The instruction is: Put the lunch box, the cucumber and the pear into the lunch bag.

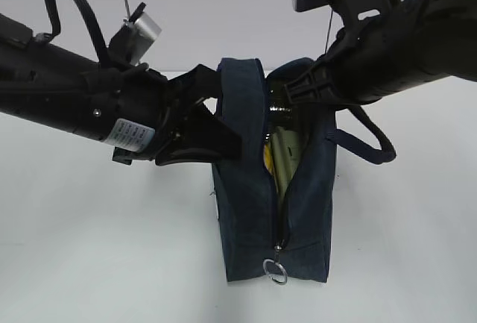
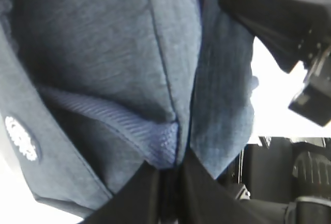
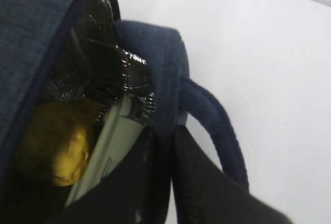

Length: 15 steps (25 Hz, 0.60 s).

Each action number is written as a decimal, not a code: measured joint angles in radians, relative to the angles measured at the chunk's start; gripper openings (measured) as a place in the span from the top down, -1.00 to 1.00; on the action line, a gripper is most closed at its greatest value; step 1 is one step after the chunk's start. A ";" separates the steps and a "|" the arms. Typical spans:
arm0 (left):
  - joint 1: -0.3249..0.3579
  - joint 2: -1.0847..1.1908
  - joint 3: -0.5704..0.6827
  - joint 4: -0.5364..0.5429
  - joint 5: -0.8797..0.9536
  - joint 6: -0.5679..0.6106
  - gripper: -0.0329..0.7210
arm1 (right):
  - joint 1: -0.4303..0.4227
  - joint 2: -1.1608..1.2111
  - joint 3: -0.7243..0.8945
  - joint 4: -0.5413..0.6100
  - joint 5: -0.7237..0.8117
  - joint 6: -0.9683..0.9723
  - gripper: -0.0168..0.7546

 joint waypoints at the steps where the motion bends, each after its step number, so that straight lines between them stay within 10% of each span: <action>1: 0.000 0.000 0.000 0.005 0.005 0.000 0.82 | 0.000 0.000 0.000 0.007 -0.014 -0.012 0.70; 15: -0.002 -0.011 0.000 0.157 0.008 0.000 0.16 | 0.000 -0.020 -0.013 -0.014 0.001 -0.034 0.34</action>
